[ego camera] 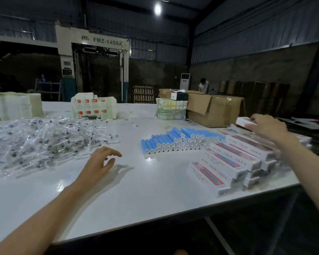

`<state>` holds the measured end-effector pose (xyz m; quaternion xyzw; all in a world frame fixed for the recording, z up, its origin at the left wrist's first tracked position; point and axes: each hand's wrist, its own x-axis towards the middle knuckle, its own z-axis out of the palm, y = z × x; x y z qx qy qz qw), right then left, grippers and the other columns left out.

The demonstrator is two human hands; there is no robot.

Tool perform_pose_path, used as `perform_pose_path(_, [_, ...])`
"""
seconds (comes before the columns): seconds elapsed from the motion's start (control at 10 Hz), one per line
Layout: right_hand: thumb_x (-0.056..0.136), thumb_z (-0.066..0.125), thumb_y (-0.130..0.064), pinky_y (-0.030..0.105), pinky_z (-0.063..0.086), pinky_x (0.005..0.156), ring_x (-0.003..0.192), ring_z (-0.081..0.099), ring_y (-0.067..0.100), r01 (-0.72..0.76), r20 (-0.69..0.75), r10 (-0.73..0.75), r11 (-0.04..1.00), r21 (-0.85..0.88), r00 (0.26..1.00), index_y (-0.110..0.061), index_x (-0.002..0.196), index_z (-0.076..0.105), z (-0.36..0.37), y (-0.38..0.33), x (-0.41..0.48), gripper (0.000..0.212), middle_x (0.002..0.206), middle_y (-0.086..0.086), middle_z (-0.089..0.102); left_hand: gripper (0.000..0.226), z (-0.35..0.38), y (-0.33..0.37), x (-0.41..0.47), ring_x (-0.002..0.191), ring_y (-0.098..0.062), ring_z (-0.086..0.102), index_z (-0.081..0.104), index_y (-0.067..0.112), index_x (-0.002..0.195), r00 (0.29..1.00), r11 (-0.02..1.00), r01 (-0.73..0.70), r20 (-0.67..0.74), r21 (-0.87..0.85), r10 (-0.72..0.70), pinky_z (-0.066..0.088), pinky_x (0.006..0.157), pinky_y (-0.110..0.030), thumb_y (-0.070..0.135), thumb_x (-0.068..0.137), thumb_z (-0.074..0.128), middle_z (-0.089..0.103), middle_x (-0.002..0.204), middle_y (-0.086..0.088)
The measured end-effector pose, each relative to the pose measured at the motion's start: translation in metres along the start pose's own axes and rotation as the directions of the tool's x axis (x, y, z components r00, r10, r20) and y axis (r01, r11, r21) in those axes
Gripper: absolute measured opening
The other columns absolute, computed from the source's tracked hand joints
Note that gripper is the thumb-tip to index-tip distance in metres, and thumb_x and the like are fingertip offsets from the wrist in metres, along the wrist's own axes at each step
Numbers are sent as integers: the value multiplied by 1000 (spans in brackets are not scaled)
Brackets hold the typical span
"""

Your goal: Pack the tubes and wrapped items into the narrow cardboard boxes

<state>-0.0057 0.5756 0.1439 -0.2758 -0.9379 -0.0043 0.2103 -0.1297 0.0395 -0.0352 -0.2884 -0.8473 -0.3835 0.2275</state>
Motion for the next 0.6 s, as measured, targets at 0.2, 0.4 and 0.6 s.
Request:
perform_pose_path(0.2, [103,60,-45,46,53,96,116,62,34,5,89,0,998,-57,996,-16,130,60,22,24,-6,40,129,15,66,35,-1,0,-1,122,-17,56,77,32,108,1000,1000,13,19,-9,-13,51,103,-43,1,104,61,65,119,7])
perform_pose_path(0.4, [103,58,-48,48,53,98,122,60,35,22,90,-9,990,-142,996,-17,133,55,32,27,6,44,135,15,63,38,-2,1,-2,126,-14,53,77,37,104,999,1000,22,25,1,-22,51,103,-45,2,104,62,65,118,9])
perform_pose_path(0.6, [104,54,-48,51,46,104,129,53,37,-14,-159,-27,968,-250,987,-17,140,54,47,16,7,48,139,17,56,37,-1,3,-3,124,-17,54,78,32,104,999,999,48,18,-21,-47,50,103,-45,0,104,61,64,117,8])
